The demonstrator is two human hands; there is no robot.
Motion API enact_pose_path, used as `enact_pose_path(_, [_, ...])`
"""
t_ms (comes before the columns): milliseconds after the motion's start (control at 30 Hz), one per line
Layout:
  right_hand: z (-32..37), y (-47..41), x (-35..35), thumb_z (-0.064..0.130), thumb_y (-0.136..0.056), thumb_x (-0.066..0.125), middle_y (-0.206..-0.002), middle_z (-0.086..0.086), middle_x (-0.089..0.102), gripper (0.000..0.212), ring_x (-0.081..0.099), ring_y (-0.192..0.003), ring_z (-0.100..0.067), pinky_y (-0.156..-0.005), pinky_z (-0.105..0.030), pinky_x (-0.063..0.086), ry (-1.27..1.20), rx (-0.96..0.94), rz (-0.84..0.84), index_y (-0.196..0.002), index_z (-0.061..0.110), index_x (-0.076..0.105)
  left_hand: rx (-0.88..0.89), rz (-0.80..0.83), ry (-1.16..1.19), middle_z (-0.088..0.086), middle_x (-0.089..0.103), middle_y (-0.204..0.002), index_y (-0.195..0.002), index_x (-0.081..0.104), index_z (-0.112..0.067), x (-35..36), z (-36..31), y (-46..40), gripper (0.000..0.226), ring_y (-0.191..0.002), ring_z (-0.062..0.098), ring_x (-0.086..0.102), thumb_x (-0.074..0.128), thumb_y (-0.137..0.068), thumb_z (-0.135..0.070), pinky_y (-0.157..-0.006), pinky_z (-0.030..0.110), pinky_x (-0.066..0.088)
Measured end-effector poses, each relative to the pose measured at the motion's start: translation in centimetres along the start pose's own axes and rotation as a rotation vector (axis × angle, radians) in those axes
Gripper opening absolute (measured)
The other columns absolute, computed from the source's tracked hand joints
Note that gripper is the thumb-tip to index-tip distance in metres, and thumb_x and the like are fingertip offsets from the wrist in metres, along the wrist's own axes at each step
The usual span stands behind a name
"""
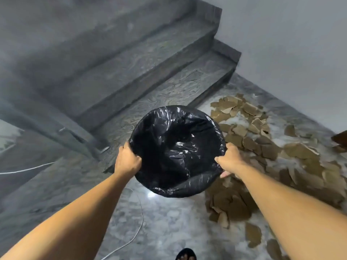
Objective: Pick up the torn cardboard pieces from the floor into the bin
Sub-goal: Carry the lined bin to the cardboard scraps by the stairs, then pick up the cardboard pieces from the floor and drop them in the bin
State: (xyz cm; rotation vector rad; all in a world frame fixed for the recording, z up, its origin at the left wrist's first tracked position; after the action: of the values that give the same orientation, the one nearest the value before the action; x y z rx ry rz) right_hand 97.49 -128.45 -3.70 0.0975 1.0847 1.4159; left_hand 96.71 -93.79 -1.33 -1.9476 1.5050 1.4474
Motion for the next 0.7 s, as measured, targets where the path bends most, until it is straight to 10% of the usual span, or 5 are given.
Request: enact_pose_path(700, [-4.0, -12.1, 15.8, 0.018, -0.089, 0.067, -0.137, -0.009, 0.049, 0.061, 0.068, -0.073, -0.032, -0.046, -0.041, 0.059, 0.097, -0.107, 0.051, -0.142, 0.025, 0.036, -0.212, 0.053, 0.01, 0.022, 0.047, -0.125, -0.134, 0.035, -0.004, 11.3, 15.7, -5.2, 0.062, -0.117, 0.042, 0.049, 0.056, -0.076, -0.002, -0.096, 0.047, 0.044])
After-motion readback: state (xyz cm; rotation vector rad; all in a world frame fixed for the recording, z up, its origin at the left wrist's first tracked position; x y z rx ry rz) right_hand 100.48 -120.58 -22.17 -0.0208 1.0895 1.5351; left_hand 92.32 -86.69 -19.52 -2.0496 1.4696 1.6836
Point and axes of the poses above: each hand's wrist, its own y-axis away from the middle knuckle, its own x-axis out of the palm, z = x × y, the point moved 7 cm from there along -y, towards the middle knuckle
